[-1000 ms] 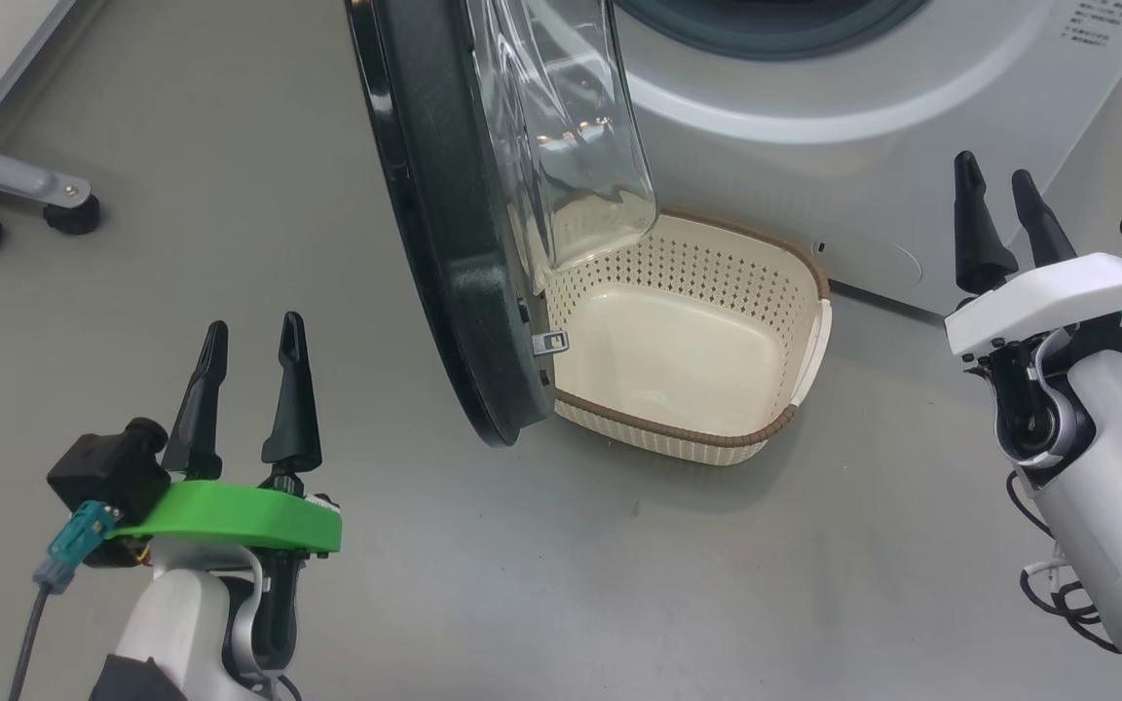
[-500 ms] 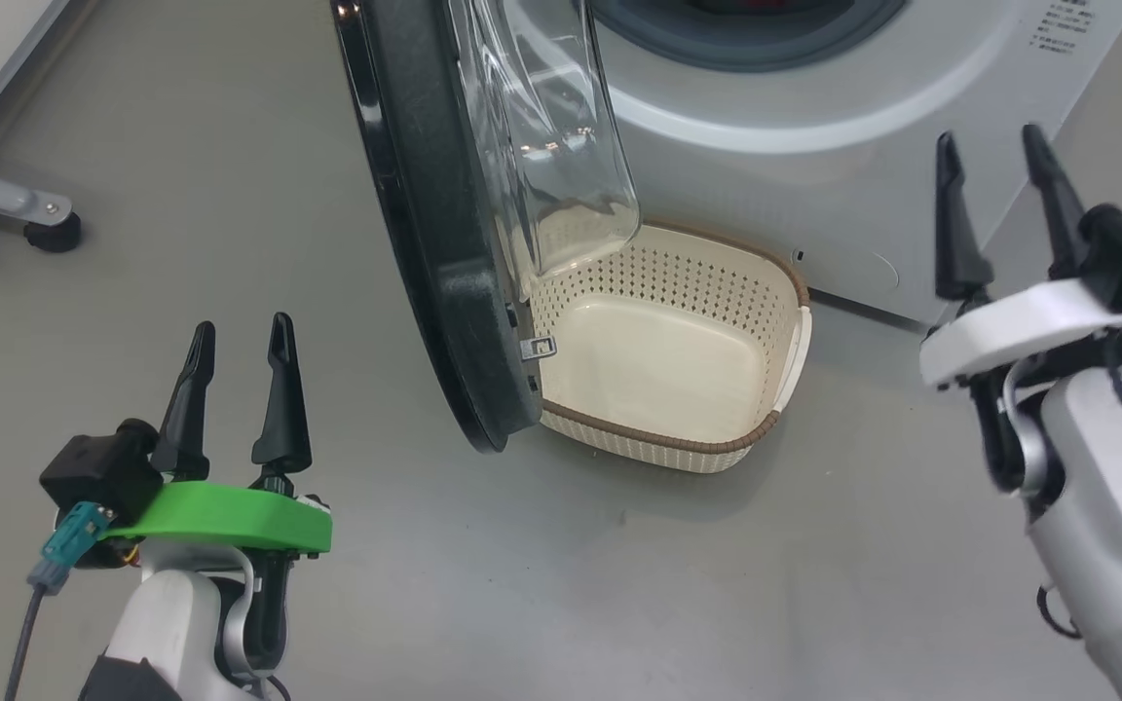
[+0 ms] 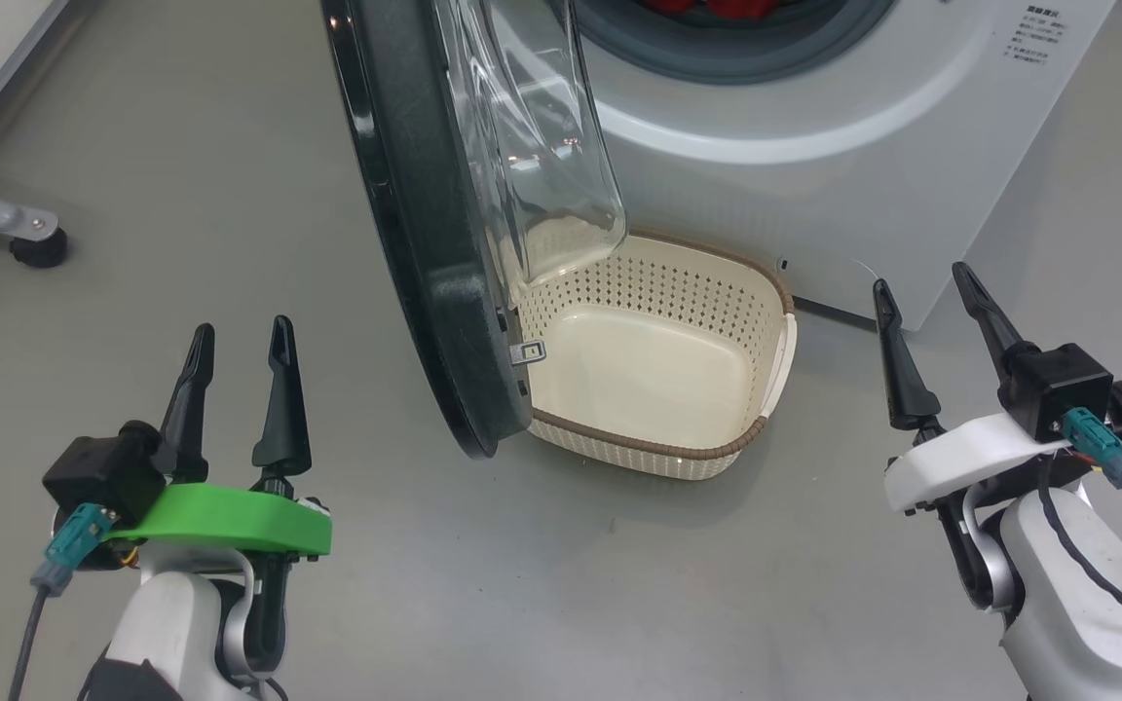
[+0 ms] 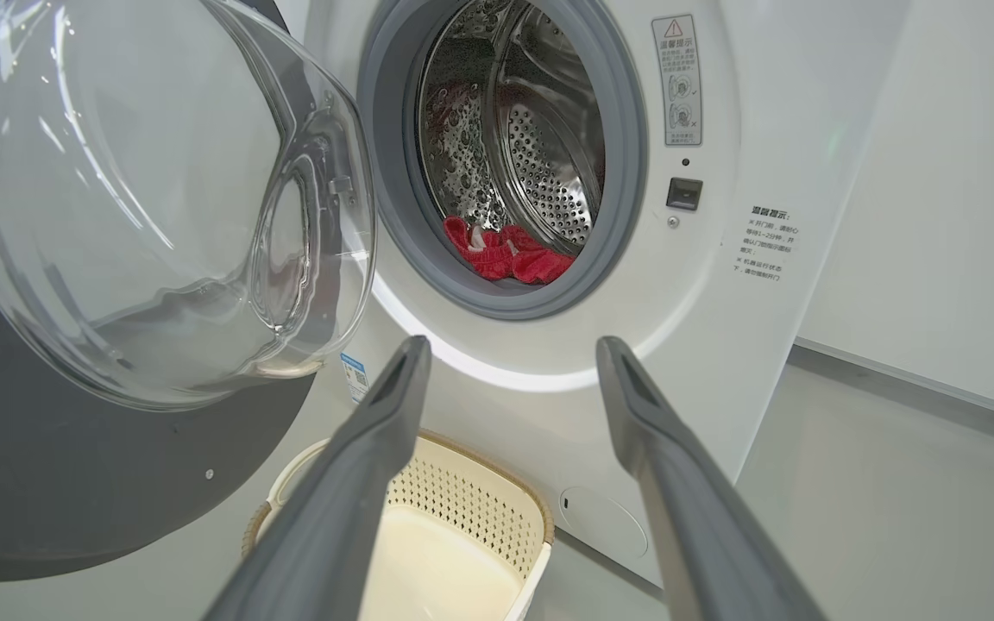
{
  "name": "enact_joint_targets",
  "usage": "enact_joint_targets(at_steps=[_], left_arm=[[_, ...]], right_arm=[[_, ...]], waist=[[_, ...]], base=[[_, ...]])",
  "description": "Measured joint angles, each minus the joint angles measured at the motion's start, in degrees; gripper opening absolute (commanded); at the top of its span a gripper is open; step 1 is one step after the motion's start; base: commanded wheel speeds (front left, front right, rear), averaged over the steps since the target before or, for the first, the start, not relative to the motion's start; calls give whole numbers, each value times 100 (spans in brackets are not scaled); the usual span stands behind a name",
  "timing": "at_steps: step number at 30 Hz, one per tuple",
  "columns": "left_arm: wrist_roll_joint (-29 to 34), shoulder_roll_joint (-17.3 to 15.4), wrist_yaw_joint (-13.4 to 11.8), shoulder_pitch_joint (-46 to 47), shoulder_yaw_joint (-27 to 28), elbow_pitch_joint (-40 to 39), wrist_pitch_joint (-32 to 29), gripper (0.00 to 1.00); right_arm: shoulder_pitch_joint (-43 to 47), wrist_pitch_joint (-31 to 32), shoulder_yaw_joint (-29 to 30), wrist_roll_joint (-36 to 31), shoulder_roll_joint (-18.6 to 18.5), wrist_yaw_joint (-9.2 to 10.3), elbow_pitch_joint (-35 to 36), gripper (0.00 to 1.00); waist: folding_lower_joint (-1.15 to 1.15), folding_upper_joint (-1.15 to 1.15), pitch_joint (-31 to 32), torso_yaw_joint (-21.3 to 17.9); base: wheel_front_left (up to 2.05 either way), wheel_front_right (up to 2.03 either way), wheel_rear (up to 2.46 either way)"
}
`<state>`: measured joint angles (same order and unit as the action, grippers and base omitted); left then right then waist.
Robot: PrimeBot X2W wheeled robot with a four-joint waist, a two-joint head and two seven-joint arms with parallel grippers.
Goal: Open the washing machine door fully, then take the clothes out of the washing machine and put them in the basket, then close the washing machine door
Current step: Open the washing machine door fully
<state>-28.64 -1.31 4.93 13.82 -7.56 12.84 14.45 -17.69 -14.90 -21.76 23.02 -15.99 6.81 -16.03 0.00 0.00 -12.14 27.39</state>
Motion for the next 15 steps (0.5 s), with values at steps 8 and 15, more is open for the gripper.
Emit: enact_joint_targets(at_steps=[8, 15], left_arm=[[29, 0, -1, -7, -57, 134, 0, 100], [168, 0, -1, -54, -188, 167, 0, 0]], right_arm=[[252, 0, 211, -289, 218, 40, 112, 100], [403, 0, 345, -512, 359, 40, 222, 100]], waist=[[0, 0, 22, -9], [0, 0, 29, -9]], base=[[0, 0, 0], [0, 0, 0]])
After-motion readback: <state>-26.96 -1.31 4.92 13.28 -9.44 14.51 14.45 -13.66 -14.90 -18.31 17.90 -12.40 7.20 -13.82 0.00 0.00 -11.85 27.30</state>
